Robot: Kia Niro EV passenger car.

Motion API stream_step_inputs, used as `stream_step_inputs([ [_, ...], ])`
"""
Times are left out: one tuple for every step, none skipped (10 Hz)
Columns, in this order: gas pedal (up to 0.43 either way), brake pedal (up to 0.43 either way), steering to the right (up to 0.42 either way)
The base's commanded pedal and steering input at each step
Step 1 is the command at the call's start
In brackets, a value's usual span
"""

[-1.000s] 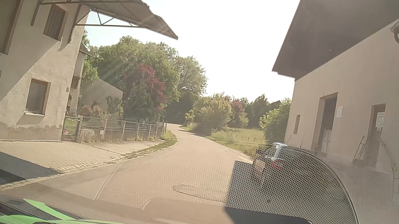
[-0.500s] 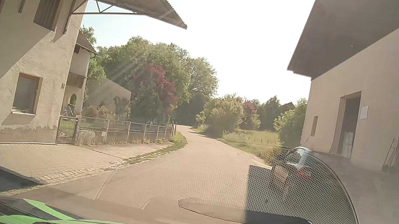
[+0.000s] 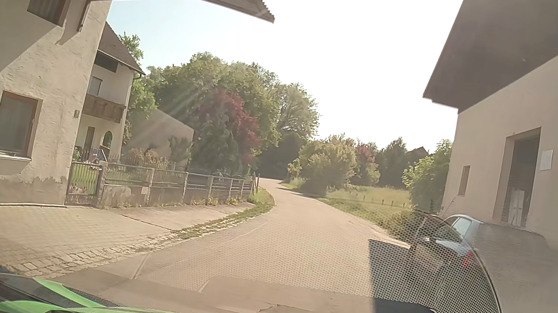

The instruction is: Follow the waypoints while adhering to traffic rules and regulations

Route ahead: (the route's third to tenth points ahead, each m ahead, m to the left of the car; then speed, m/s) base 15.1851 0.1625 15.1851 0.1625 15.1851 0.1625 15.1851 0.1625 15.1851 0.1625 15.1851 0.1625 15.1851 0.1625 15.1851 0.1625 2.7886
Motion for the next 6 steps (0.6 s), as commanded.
stream_step_inputs([
  [0.0,0.018,-0.074],
  [0.0,0.024,-0.074],
  [0.0,0.037,-0.071],
  [0.0,0.061,-0.066],
  [0.0,0.091,-0.058],
  [0.0,0.146,-0.051],
])
